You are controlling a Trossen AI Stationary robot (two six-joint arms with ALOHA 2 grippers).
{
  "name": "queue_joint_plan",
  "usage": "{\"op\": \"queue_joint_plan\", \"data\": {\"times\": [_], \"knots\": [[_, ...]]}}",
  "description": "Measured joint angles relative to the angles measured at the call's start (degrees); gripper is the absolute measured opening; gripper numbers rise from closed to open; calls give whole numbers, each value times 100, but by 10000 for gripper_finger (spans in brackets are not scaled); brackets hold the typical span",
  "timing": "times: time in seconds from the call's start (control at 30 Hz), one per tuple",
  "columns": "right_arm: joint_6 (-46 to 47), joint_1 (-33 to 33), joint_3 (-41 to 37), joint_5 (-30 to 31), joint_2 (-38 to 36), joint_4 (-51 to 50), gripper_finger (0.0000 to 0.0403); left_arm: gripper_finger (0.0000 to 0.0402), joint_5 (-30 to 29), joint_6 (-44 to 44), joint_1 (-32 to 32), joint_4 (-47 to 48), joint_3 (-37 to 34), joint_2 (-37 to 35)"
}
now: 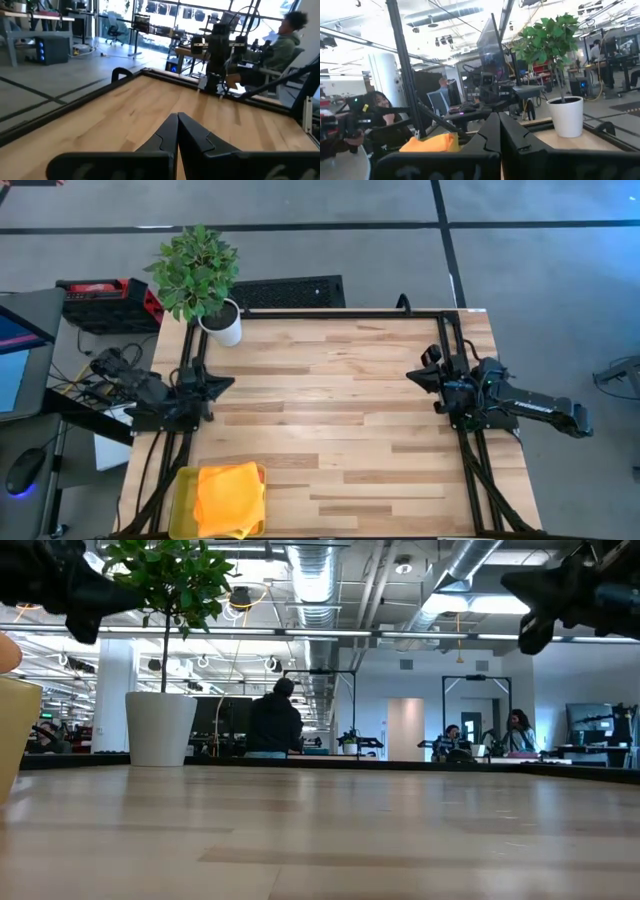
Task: Fold microfiber towels
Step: Return to Home Position
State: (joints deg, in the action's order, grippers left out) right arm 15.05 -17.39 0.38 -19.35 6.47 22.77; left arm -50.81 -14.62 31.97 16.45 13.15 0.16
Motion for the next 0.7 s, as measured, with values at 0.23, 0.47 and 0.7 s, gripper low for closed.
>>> {"op": "queue_joint_plan", "data": {"times": [0.23, 0.47, 0.7], "knots": [[-515, 11, 0, -3, 34, -76, 14, 0, -51, 279, 0, -983, -919, 4], [-522, 15, 0, -26, 32, -506, 17, 0, 52, 979, 2, -1411, -1034, 60], [-303, 1, -2, 15, 37, -1604, 27, 0, -228, 1153, 1, -1378, -1036, 68]]}}
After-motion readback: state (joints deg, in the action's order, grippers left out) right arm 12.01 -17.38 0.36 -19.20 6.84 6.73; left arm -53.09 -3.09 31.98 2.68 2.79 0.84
